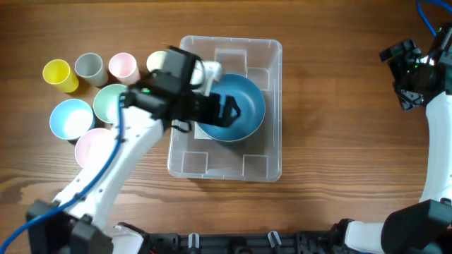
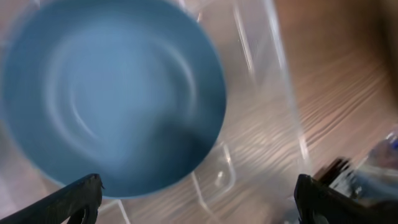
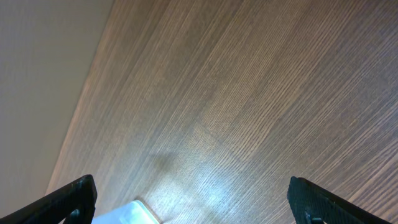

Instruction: Pack container

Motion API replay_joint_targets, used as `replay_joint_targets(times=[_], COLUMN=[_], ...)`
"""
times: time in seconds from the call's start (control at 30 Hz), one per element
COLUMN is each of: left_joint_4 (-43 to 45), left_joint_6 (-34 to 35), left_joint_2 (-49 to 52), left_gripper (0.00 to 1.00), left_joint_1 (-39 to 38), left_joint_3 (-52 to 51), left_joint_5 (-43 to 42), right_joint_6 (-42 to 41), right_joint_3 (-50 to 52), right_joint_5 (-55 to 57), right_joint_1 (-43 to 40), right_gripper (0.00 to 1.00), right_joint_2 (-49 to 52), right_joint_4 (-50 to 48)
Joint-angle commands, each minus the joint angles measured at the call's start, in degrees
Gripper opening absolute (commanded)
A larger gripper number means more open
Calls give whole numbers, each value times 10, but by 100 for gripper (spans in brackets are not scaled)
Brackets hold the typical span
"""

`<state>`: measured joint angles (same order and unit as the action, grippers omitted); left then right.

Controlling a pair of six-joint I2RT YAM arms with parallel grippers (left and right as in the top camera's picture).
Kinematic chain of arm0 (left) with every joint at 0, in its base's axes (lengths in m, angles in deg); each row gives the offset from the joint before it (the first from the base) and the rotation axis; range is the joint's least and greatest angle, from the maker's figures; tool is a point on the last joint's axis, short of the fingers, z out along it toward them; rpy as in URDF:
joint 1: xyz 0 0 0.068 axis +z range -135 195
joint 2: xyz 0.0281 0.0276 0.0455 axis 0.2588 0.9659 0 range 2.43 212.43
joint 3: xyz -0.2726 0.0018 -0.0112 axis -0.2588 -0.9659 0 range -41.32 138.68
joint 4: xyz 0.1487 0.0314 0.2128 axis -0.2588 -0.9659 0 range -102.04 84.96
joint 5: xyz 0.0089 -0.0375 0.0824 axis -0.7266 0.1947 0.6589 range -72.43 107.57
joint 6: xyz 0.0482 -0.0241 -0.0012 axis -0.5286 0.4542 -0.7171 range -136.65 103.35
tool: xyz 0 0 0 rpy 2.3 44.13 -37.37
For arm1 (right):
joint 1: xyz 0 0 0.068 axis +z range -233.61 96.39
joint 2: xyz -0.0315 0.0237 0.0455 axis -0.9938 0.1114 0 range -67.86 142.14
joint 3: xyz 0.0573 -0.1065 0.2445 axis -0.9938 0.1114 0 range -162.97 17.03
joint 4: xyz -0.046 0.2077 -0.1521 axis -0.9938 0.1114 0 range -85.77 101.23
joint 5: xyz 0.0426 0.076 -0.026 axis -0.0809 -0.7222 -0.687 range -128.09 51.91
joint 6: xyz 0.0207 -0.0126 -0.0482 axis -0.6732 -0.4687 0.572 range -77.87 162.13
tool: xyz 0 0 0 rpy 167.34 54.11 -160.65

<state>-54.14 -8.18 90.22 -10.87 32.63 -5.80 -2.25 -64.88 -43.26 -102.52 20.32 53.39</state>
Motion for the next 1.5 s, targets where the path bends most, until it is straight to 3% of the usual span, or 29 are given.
replay_joint_targets(times=[0.0,0.07,0.17,0.2,0.37,0.5,0.73,1.23,1.47], left_joint_4=[-19,-27,-38,-43,-73,-45,52,201,170], left_joint_6=[-17,-17,-16,-16,9,38,44,77,98], left_joint_2=[26,38,50,52,58,59,59,129,122], left_gripper=[96,85,46,37,30,13,6,4,28], left_joint_1=[-50,-71,-92,-95,-100,-100,-100,-100,-100], left_joint_3=[9,9,9,9,-13,-71,-144,-156,-102], left_joint_5=[64,80,85,85,85,84,100,167,189], right_joint_6=[-8,-8,-8,-8,-8,-8,-8,-8,-8], right_joint_3=[-6,-6,-6,-6,-6,-6,-6,-6,-6], right_joint_5=[-7,-7,-7,-7,-7,-7,-7,-7,-7], right_joint_1=[2,2,2,2,2,2,2,2,2], right_gripper=[100,100,100,100,100,100,100,99,100], right_joint_2=[7,7,7,7,7,7,7,7,7], right_joint_4=[-1,-1,-1,-1,-1,-1,-1,-1,-1])
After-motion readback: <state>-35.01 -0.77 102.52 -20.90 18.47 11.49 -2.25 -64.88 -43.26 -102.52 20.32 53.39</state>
